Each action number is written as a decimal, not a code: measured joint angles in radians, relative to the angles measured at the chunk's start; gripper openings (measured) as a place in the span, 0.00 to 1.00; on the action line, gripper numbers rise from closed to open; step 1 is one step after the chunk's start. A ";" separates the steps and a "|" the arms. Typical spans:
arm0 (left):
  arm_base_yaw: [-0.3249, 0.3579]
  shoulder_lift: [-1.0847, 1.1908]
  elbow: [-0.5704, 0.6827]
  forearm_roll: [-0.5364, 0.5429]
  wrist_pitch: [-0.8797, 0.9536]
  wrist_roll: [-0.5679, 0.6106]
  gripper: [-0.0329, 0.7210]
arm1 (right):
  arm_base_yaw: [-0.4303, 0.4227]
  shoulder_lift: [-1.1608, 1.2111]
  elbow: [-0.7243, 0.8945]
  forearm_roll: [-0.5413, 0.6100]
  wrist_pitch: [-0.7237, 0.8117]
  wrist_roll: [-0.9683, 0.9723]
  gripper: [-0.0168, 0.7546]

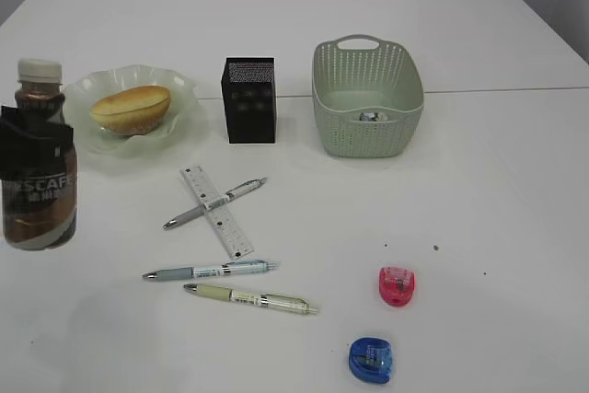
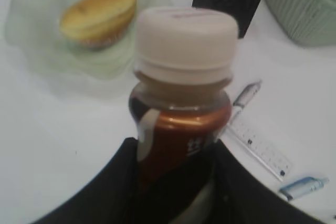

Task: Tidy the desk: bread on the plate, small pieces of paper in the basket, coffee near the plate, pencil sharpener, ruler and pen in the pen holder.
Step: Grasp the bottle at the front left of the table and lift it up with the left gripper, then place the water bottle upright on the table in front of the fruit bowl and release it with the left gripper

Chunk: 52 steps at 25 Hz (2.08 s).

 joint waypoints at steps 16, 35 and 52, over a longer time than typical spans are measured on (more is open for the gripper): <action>0.084 0.442 0.163 -0.138 -1.057 0.104 0.38 | 0.000 0.000 0.000 -0.055 0.002 -0.002 0.57; 0.084 0.783 -0.004 -0.181 -1.168 0.105 0.38 | 0.000 0.000 0.001 -0.124 0.002 -0.008 0.57; 0.084 0.765 0.042 -0.139 -1.162 0.105 0.77 | 0.000 0.000 0.001 -0.130 0.002 -0.010 0.57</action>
